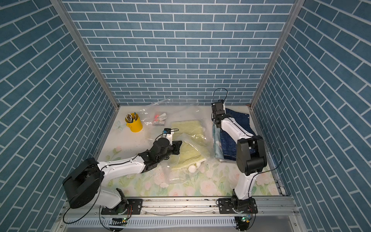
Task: Take the blanket out of the vacuum bag
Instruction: Place the blanket at the center of the board.
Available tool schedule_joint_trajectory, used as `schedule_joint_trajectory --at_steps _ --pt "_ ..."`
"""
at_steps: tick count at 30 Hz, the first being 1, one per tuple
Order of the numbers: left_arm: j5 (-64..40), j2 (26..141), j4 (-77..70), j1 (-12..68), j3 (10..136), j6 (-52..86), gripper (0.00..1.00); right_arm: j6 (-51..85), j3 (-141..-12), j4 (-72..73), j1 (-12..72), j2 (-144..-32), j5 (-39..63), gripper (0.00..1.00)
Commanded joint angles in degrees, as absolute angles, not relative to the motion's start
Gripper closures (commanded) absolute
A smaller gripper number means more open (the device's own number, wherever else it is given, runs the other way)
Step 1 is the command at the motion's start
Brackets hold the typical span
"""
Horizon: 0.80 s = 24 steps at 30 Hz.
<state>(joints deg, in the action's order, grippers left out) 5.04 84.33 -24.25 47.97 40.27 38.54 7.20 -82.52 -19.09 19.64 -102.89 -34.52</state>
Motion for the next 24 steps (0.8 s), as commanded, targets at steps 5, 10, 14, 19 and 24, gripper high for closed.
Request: schedule_joint_trajectory --at_steps 5,10,14,19,24 --pt "5.05 85.30 -24.52 47.55 41.39 38.04 1.00 8.43 -83.56 -19.94 22.59 -94.36 -33.24 1.00" --pt "4.61 85.56 -24.53 47.55 41.32 38.12 1.00 9.05 -89.09 -22.01 21.64 -103.27 -30.15 0.99" --pt "4.02 85.56 -24.19 47.55 41.18 38.18 1.00 11.82 -91.12 -22.62 19.60 -111.18 -27.73 0.81" --pt "4.19 84.80 -23.39 47.55 40.34 38.23 1.00 14.97 -88.02 -21.11 18.02 -110.45 -18.50 0.43" --pt "4.42 83.95 -22.41 47.56 40.77 38.15 1.00 16.71 -87.68 -21.44 16.48 -102.26 -7.78 0.31"
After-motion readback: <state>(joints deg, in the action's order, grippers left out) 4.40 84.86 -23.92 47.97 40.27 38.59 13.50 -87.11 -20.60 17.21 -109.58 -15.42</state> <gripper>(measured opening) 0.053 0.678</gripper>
